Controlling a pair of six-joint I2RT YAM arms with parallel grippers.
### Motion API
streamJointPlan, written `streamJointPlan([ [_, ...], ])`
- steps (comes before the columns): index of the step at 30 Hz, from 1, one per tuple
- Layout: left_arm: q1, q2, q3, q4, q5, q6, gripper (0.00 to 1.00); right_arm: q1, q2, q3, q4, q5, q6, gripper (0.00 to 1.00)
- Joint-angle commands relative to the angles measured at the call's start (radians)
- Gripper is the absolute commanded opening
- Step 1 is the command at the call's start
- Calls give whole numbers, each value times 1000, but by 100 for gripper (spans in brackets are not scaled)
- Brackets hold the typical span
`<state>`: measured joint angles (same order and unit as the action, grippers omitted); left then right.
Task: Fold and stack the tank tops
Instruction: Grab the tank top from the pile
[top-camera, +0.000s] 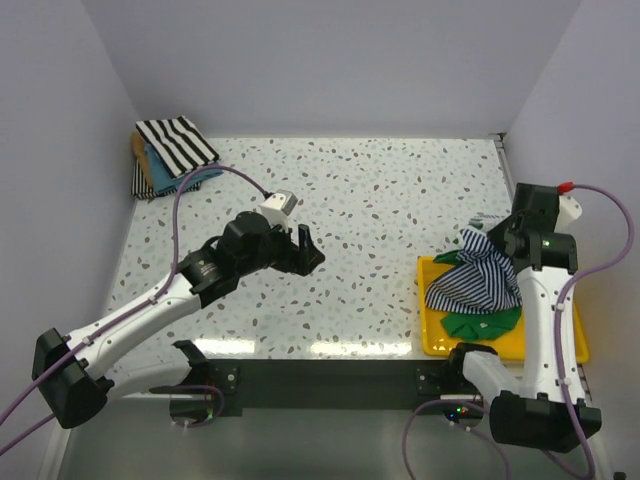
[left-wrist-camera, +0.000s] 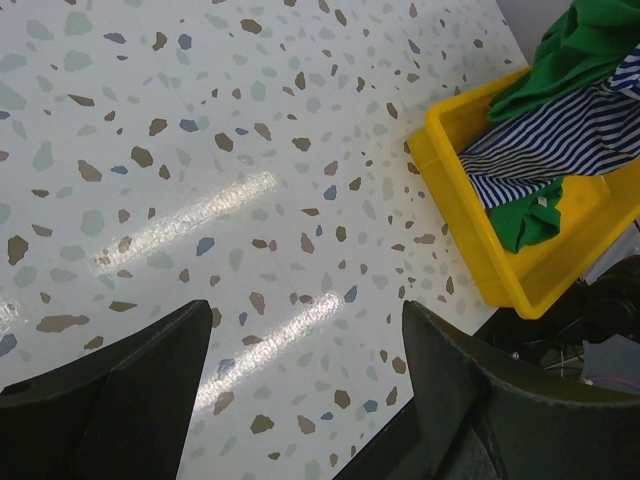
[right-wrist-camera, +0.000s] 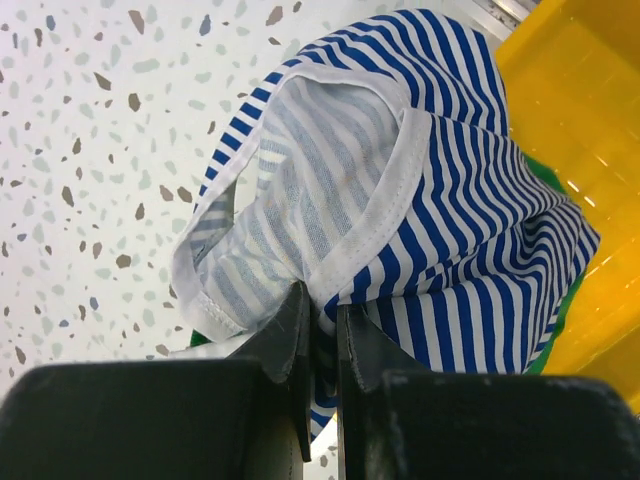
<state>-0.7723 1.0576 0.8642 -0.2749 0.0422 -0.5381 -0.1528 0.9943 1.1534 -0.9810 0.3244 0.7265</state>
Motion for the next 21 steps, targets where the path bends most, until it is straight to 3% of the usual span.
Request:
streamJointPlan([
  [1, 8, -24, 2, 43, 15, 13, 82, -2, -3, 87, -60, 5, -65, 0],
  [6, 8, -22, 1, 43, 22, 10, 82, -2, -40, 16, -53, -22, -68, 4],
  [16, 8, -15, -4, 43, 31, 10, 82, -2, -85, -222, 1, -62, -95, 59],
  [21, 10, -18, -1, 48, 31, 9, 82, -2, -88, -288, 8, -62, -56, 62],
])
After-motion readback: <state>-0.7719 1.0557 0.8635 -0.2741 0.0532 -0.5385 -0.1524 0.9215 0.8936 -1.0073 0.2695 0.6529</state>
